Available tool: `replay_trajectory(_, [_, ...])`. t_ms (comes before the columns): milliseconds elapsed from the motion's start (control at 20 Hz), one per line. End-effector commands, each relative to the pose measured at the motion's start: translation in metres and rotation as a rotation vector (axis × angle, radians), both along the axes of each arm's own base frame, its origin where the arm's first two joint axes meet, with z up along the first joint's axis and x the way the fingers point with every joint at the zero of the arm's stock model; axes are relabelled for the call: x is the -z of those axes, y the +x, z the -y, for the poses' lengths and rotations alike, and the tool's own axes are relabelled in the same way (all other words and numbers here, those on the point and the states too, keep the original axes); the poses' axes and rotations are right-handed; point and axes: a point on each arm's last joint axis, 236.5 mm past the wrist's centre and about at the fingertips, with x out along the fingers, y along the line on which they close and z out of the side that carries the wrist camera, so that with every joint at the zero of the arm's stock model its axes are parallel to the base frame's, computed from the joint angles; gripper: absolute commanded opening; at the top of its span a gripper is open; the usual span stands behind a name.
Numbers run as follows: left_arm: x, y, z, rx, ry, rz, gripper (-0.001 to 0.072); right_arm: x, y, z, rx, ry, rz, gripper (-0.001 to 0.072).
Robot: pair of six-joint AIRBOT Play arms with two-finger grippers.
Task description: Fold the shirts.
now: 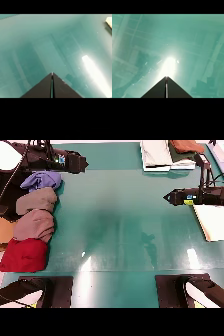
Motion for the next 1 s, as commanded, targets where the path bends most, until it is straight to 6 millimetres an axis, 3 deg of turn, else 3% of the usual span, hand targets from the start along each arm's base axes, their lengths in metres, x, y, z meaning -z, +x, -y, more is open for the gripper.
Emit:
replay_trajectory(0, [0.000,0.000,0.000,-0.001,0.000,0.000,0.0025,0.000,0.000,-0.001,-0.001,0.001,-0.002,0.0021])
replay_trajectory(500, [-0.001,0.001,0.000,-0.002,-0.002,0.004,0.0025,0.000,-0.001,-0.001,-0.002,0.000,-0.003,0.0021])
replay_trajectory(750, [-0.012,0.009,-0.001,-0.022,-0.025,0.055,0.0025,0.000,0.000,0.000,-0.001,0.000,-0.002,0.0021])
replay_trajectory(950, [-0.012,0.028,-0.026,-0.085,0.109,0.152,0.0027,0.000,0.000,0.000,0.000,0.000,0.000,0.0021])
